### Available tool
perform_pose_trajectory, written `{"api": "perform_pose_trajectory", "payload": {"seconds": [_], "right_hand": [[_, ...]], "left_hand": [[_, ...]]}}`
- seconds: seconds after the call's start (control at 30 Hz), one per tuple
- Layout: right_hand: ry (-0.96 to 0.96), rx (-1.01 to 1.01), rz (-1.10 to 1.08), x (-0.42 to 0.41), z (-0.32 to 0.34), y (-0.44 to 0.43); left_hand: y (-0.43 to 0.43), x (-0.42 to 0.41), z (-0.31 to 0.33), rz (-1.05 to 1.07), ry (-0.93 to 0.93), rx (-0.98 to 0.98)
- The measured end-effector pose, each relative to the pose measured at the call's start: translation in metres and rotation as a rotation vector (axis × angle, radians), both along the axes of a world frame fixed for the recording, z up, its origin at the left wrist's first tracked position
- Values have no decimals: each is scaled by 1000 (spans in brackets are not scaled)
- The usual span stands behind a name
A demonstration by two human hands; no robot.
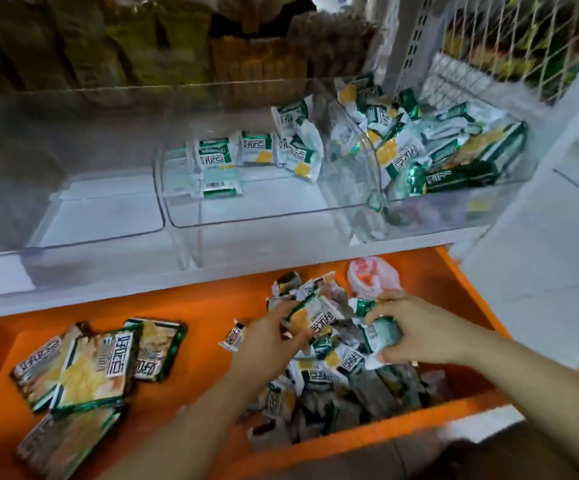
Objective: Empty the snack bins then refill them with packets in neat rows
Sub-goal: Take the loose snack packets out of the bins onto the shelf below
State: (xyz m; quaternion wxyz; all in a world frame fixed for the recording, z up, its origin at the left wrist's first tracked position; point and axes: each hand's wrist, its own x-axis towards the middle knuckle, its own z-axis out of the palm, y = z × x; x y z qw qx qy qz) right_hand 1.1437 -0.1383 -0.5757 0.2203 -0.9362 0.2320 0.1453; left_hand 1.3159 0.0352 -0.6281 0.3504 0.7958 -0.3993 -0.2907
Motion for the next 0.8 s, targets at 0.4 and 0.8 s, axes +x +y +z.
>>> {"api": "perform_pose_trajectory", "payload": {"seconds": [0.4,0.8], "right_hand": [[-58,84,57,15,7,-8],[-671,55,-49,110,139,8]], "left_hand": [[-18,4,13,-117,-119,-37],[13,107,149,145,-840,-477]]}}
